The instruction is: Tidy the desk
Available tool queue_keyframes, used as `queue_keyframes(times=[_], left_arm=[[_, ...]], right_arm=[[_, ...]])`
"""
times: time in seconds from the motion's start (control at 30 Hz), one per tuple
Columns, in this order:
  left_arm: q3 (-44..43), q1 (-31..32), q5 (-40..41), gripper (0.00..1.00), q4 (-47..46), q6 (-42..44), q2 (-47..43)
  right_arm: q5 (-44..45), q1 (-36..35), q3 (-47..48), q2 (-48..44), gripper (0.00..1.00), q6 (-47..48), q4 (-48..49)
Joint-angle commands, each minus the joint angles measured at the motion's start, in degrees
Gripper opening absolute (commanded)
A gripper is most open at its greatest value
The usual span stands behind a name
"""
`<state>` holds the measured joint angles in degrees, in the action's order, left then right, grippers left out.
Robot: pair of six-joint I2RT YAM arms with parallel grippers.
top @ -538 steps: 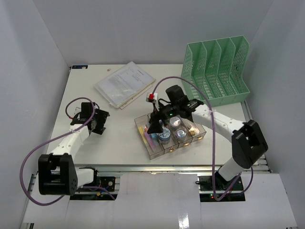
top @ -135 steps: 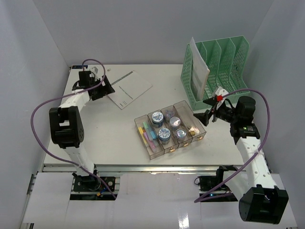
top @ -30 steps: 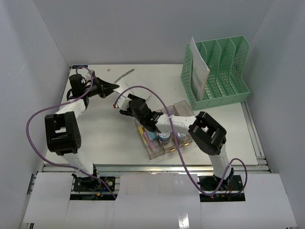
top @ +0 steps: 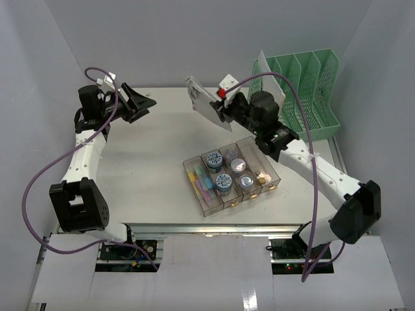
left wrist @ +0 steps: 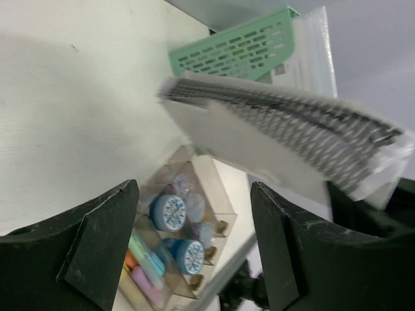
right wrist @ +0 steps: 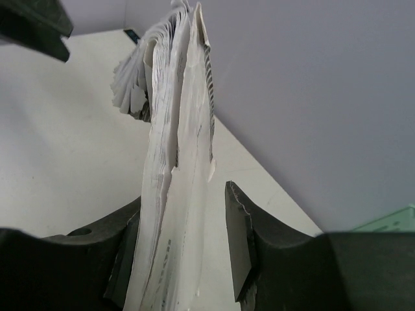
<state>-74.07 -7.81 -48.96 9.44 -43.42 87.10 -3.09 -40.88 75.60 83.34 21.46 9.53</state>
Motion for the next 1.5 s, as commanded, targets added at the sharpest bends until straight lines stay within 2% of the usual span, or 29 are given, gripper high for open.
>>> queue_keyframes(times=[0.0,0.2,0.3,0.37,0.6,0.83,0.93,1.1,1.47], left_arm=[[8.24,-0.36,7.1,0.81,4.45,13.93,-9.67],[28.13,-0.2,9.69,0.8,2.05,23.06,-25.31],[37.6,-0.1,11.11,0.8,-0.38,24.05,-31.58],[40.94,-0.05,11.47,0.81,-0.73,24.93,-35.34],[40.32,0.34,11.01,0.81,1.72,25.93,-36.92],[40.27,0.43,11.04,0.81,2.03,26.06,-37.22],[40.23,0.36,10.79,0.81,2.0,26.1,-37.36],[40.24,0.51,10.04,0.81,1.9,26.02,-37.53],[40.26,0.78,9.39,0.81,1.64,25.97,-37.42]], right_arm=[[2.38,2.26,1.79,-8.5,0.08,-2.57,3.03],[7.1,5.98,3.26,-15.24,0.08,-1.09,0.75],[7.22,8.09,5.89,-16.33,0.08,-1.05,-0.61],[8.04,9.79,8.65,-16.55,0.08,-1.29,-1.27],[11.89,14.87,19.51,-13.99,0.08,-0.79,-1.36],[14.99,18.71,28.48,-10.49,0.08,3.47,-0.97],[16.04,19.81,26.95,-10.29,0.08,6.23,0.44],[18.0,20.72,19.15,-9.88,0.08,9.83,5.86],[18.0,20.78,21.35,-7.85,0.08,5.49,3.72]])
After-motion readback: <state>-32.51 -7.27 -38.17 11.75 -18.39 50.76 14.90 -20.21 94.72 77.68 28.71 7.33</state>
